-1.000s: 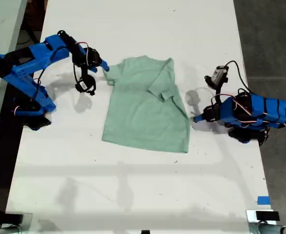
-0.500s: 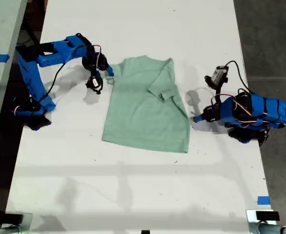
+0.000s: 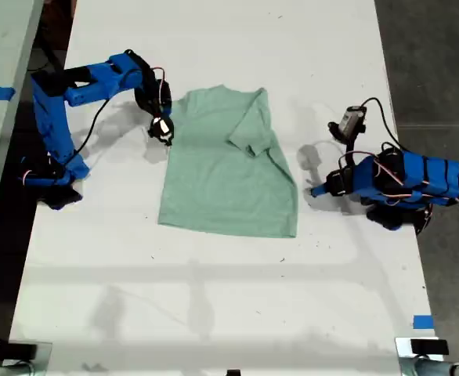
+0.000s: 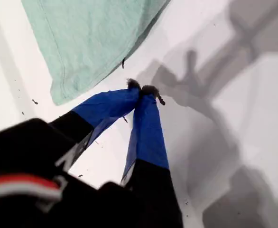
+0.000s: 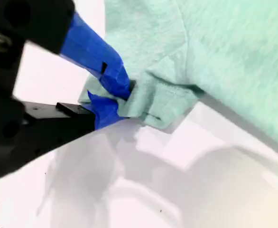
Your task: Fold t shirt
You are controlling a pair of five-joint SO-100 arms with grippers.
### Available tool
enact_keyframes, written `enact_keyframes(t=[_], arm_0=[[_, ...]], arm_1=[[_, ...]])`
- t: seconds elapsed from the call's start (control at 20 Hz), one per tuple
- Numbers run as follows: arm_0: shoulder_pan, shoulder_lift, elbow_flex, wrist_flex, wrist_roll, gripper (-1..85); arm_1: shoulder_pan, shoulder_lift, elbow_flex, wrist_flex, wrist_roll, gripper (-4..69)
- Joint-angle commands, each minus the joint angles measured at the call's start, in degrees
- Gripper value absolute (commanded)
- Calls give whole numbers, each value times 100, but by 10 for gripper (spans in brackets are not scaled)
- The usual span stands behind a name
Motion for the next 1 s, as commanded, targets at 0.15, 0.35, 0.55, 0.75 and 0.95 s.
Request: enact_keyframes(t=[0.15,0.35,0.55,0.75,0.95], arm_0=[[501,800,158,580,-817,-3],[782,2065,-659,1389,-1266,-3],[1397,2435,-2127,1556,-1011,-3],[2109,1828,-3173,1283,-747,-3],[2804,694,-3674,378,-255,-3]], arm_1=[[-62,35,299,-123,-26,14],[-62,35,299,-123,-35,14],[-53,35,299,-123,-44,14],[-53,35,299,-123,-44,14],[-62,35,299,-123,-44,14]])
